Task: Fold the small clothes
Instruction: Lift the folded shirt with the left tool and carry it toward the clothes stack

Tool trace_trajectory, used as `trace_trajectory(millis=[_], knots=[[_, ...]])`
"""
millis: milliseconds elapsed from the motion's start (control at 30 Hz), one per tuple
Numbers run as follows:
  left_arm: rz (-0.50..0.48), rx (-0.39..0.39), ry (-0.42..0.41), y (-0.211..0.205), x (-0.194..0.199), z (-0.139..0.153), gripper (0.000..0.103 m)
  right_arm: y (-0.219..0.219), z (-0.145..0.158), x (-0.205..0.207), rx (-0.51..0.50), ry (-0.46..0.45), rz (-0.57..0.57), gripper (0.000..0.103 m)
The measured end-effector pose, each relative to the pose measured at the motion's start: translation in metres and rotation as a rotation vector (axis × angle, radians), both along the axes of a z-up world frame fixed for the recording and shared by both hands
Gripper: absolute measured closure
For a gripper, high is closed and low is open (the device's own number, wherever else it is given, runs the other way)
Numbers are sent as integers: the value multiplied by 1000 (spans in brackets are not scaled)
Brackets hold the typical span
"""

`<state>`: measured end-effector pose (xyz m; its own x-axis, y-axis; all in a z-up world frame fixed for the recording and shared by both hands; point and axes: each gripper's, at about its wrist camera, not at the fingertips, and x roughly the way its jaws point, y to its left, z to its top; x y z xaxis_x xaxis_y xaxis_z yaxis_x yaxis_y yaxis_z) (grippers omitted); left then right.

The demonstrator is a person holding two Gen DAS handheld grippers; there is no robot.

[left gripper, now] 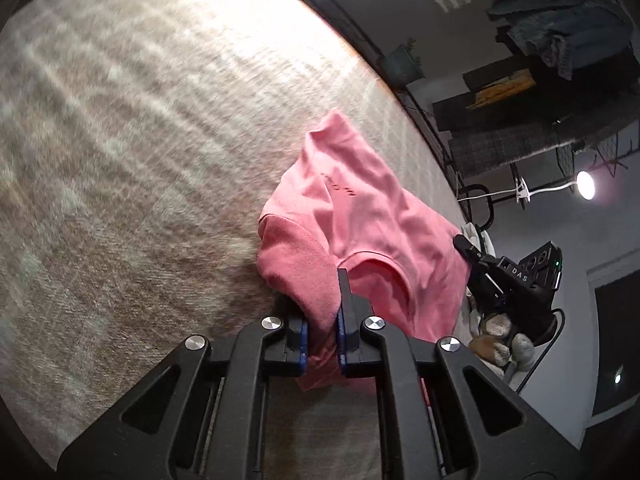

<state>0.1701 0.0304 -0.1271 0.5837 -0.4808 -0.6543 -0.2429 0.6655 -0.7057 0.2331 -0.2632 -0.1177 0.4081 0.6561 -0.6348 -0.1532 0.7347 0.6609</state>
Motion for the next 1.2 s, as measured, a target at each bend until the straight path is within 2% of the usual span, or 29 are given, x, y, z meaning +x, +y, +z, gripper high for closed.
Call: trace_trajectory(millis=[100,267,600,833,1200], knots=[[-26,30,-44,-8,-3,14,96,8,18,-3,-25,-38,10,101],[-69,32,-88,-23,-3,31,96,15,44,-9,-53,-93,13,102],[-183,42,-145,-69,19,55,96,-18,76,-30,-115,-164,-3,102],[-287,45,-195,-128,46,78,96,-75,86,-36,-133,-188,-62,102],[-420,47,-295,-243,91,109,96,-197,114,-32,-207,-249,-202,102]])
